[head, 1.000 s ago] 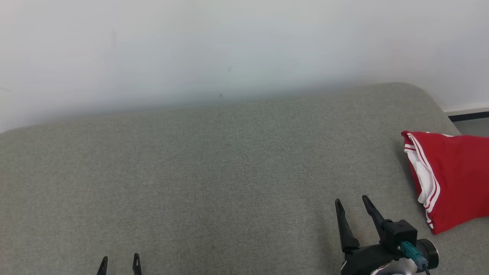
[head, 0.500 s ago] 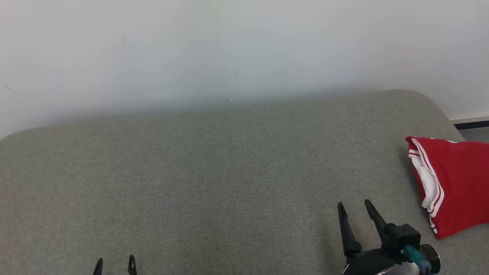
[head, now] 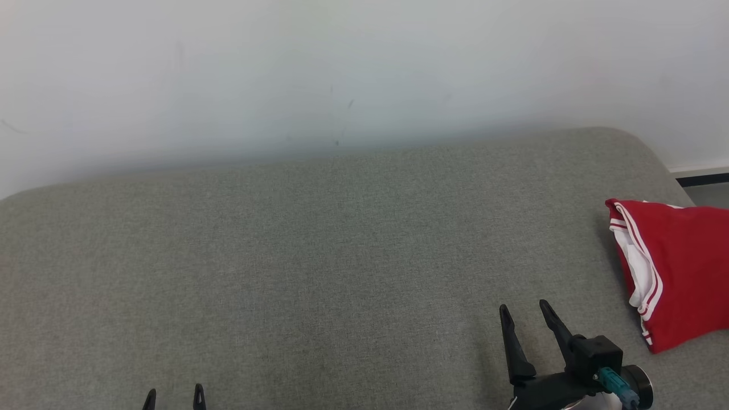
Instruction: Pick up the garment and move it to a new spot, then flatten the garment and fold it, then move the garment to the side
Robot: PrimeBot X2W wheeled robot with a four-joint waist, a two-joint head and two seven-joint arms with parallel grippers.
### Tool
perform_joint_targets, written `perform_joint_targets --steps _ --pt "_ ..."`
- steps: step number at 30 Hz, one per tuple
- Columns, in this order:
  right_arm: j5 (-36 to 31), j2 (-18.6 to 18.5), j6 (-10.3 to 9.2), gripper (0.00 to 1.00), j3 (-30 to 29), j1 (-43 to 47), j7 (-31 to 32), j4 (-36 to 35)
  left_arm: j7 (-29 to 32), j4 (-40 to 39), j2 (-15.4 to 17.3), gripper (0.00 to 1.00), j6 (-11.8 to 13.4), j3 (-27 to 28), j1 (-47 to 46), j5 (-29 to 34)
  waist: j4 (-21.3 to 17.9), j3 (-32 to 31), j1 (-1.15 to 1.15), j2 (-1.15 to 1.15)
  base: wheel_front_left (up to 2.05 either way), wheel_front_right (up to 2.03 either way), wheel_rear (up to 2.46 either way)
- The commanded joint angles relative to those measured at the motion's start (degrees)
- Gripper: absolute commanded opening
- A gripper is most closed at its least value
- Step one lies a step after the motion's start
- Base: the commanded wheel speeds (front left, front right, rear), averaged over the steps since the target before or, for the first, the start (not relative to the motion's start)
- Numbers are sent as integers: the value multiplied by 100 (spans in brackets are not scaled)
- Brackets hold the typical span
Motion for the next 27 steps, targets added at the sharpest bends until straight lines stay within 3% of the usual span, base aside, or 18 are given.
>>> perform_joint_targets --steps 1,10,11,17,27 --pt "-26 13 -16 100 8 29 2 -16 -17 4 -11 100 30 -6 -9 -43 -2 12 0 0 0 0 0" --pt "-66 13 -16 100 36 7 2 -17 -16 26 -12 100 -5 -57 -33 -115 9 39 0 0 0 0 0" --pt "-66 13 -16 0 32 8 2 -19 -16 24 -12 0 0 -55 -36 -100 11 40 0 0 0 0 0" --pt "-6 1 0 0 2 111 32 223 51 247 -16 0 -11 -37 15 -164 13 42 0 0 0 0 0" --pt "1318 2 -1 0 -130 97 372 22 386 192 -14 0 -107 49 -190 -1456 52 48 0 0 0 0 0"
